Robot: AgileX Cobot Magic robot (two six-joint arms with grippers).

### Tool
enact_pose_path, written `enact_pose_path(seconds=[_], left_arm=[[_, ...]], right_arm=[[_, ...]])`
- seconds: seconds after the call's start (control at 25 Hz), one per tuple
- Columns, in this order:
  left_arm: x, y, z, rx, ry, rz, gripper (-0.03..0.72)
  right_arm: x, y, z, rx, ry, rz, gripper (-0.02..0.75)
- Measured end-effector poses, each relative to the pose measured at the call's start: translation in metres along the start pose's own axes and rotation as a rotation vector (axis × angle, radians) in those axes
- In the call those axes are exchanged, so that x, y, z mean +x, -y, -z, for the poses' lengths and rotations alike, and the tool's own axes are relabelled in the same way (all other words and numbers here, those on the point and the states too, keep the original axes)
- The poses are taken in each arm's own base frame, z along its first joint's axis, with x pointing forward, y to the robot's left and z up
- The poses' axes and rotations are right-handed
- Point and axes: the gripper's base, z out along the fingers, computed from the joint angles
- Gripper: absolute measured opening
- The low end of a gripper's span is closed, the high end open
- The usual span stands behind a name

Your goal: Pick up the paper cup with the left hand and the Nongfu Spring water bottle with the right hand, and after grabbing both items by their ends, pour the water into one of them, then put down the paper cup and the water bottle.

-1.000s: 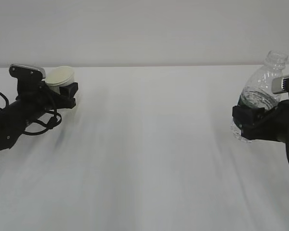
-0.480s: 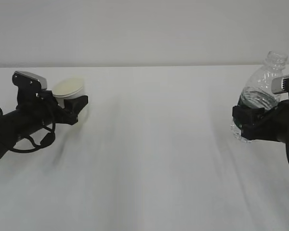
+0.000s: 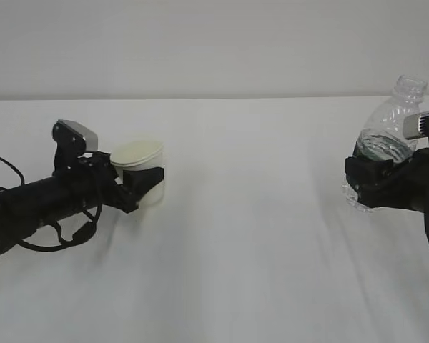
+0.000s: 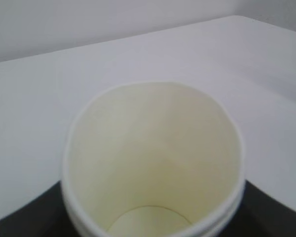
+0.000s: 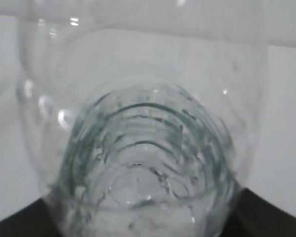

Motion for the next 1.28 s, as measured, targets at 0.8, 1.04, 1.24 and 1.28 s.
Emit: enact_pose_path(seconds=[0.8,1.04,1.24,1.28], left_arm=[[0.003,0.08,-0.027,0.288,-0.037,-0.071,0.473],[-0.002,0.106,-0.044,0.374,-0.056,-0.115,0.473],[-0.003,0.127,-0.053,0.426,-0.083,-0.154,0.473],[-0.003,0.129,-0.054,0.431,-0.086,-0.155,0.473]], right_arm=[[0.0,-0.001,0.0,-0.012,-0.004,0.034,0.409],[0.002,-0.001,0.0,-0.01,-0.018,0.051,0.409],[0.002,-0.001,0.0,-0.011,-0.024,0.056,0.409],[0.002,-0.001,0.0,-0.01,-0.026,0.059,0.409]])
